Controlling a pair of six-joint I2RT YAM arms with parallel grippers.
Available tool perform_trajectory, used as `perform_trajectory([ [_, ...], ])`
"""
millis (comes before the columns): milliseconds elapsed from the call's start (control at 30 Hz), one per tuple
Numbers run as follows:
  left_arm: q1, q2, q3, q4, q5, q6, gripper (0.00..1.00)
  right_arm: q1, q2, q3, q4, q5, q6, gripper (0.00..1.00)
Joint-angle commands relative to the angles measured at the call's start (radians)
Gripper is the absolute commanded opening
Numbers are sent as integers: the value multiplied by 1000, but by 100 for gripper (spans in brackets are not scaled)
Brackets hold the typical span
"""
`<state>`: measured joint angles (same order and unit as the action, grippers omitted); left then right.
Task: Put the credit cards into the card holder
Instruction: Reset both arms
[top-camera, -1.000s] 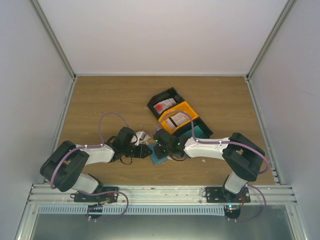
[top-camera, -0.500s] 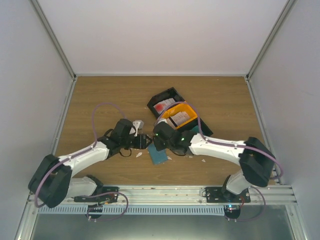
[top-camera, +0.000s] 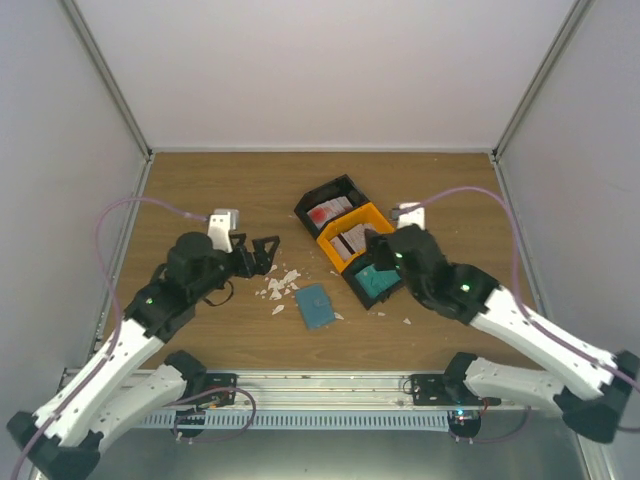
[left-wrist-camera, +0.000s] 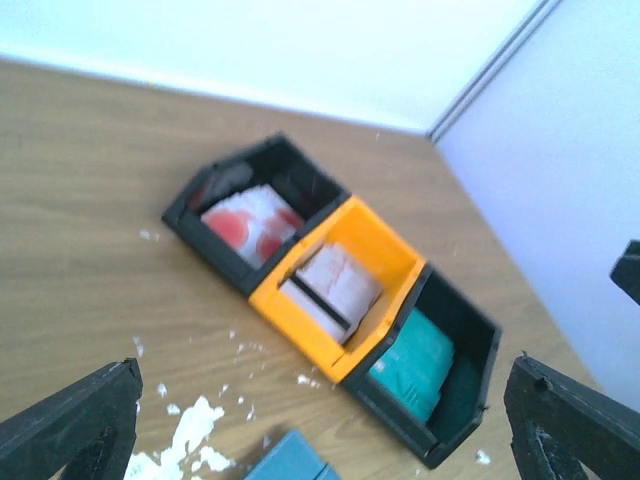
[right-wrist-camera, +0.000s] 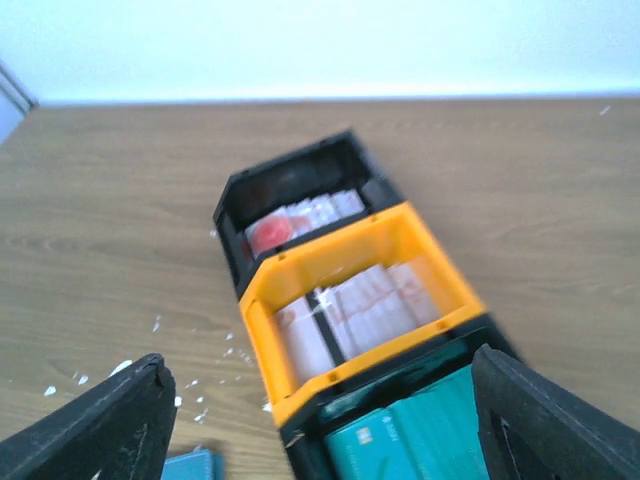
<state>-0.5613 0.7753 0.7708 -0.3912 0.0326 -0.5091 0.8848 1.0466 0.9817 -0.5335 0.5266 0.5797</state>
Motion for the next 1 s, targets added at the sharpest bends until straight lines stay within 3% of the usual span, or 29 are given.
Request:
perform_trajectory([
  [0, 1, -98, 60, -93, -86, 17, 99, -6, -180, 21, -104, 141, -47, 84],
  [133, 1, -200, 69, -121, -108, 75, 99, -6, -345, 27, -170, 179, -42, 99],
  [500, 1, -359, 116, -205, -237, 126, 99, -6, -587, 34, -349, 255, 39, 100],
  [967, 1, -412, 130, -229, -262, 147, 99, -6, -576, 22, -353, 286, 55, 100],
])
